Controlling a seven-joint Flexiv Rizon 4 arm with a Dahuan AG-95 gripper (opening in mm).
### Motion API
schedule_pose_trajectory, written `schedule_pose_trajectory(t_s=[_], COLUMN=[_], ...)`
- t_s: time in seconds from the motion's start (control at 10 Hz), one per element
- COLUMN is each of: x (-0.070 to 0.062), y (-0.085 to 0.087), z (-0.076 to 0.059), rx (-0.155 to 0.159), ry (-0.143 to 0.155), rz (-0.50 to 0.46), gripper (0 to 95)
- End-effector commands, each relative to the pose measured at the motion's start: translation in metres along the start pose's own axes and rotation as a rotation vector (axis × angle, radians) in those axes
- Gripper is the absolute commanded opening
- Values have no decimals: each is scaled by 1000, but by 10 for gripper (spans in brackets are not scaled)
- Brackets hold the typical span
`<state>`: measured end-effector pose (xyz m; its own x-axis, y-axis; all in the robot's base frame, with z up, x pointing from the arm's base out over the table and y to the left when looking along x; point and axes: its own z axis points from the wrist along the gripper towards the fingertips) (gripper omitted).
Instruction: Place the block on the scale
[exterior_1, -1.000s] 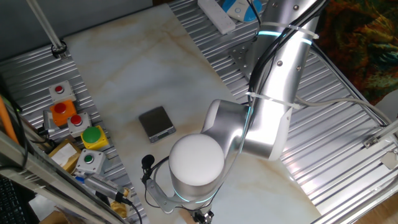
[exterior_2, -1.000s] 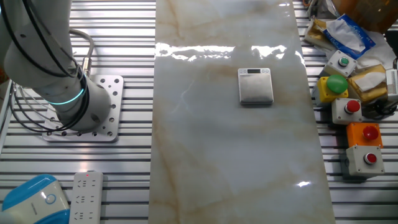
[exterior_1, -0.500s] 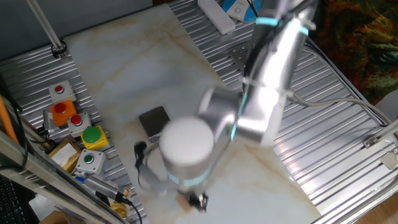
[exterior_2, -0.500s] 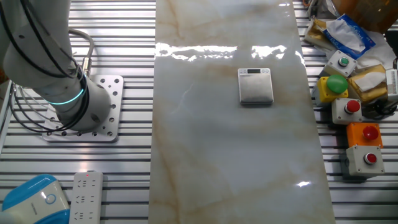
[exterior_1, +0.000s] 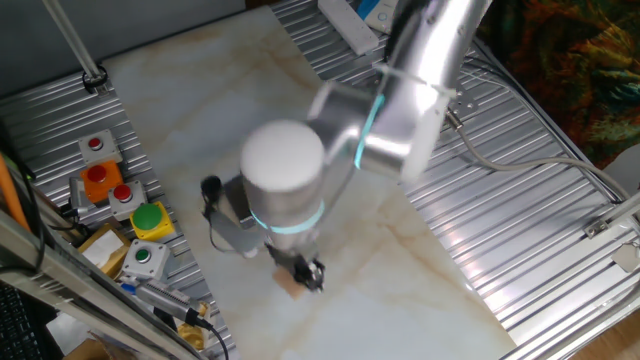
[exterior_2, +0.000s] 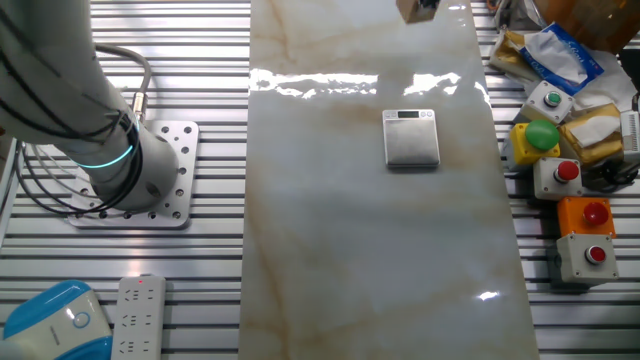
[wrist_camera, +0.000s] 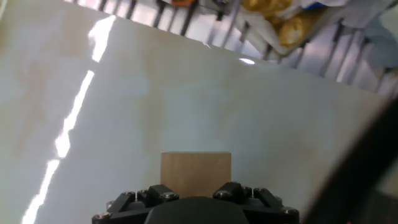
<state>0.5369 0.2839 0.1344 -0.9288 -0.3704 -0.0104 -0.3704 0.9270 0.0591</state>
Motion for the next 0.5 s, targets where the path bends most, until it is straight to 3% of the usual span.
schedule_pose_trajectory(t_s=[0.1, 0.5], x=[25, 49], y=[-50, -97], z=[-18, -14], rx=[0, 12], ry=[8, 5], rz=[-51, -81], gripper=[0, 0])
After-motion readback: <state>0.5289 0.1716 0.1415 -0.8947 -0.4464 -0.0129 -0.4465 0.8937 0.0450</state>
